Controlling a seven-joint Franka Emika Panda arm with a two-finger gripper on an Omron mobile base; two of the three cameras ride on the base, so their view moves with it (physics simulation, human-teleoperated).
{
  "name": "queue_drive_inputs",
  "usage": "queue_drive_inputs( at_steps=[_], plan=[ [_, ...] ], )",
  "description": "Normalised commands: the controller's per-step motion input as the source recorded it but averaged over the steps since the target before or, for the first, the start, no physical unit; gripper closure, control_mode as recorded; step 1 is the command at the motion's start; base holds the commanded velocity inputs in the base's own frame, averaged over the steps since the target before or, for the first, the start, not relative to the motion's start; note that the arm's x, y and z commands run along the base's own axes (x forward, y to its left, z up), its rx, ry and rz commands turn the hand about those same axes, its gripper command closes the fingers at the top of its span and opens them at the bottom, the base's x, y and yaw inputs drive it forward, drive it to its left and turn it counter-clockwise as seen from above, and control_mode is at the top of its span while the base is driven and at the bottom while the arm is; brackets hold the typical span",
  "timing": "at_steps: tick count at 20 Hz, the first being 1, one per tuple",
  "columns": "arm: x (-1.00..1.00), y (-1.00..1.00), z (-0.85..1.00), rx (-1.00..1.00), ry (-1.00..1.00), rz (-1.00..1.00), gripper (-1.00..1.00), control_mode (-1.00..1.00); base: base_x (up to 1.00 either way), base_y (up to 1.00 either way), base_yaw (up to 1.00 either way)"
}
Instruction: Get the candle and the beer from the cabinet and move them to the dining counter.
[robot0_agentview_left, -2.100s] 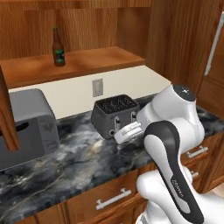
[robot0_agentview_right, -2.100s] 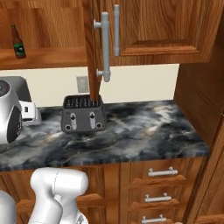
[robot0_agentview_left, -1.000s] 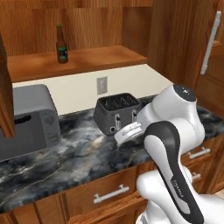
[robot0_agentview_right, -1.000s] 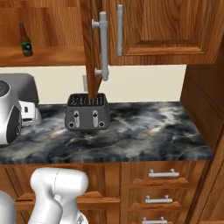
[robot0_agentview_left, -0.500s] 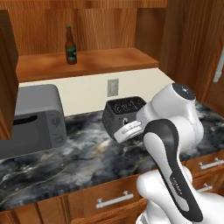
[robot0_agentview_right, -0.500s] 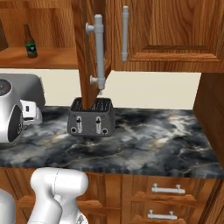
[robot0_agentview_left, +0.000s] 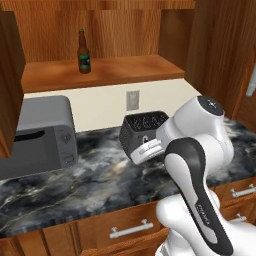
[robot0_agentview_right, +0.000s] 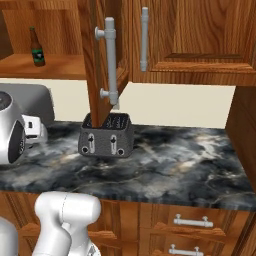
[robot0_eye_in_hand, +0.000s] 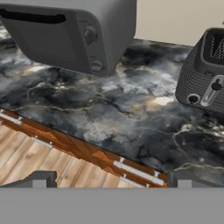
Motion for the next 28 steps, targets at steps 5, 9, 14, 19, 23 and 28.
queue_drive_inputs(
  at_steps=[5, 9, 14, 19, 23, 28],
  plan=[
    [0.0, 0.25, 0.21, -0.06, -0.09, -0.1, -1.0, -1.0, 0.0, 0.0, 0.0],
    [0.12, 0.27, 0.59, -0.08, -0.16, -0.16, -1.0, -1.0, 0.0, 0.0, 0.0],
    [0.19, 0.23, 0.52, -0.06, -0.19, -0.07, -1.0, -1.0, 0.0, 0.0, 0.0],
    [0.15, 0.23, 0.42, -0.05, -0.28, 0.0, -1.0, -1.0, 0.0, 0.0, 0.0],
    [0.13, 0.02, 0.27, 0.0, -0.34, 0.0, -1.0, -1.0, 0.0, 0.0, 0.0],
    [0.02, -0.06, 0.27, 0.02, -0.34, 0.04, -1.0, -1.0, 0.0, 0.0, 0.0]
  ],
)
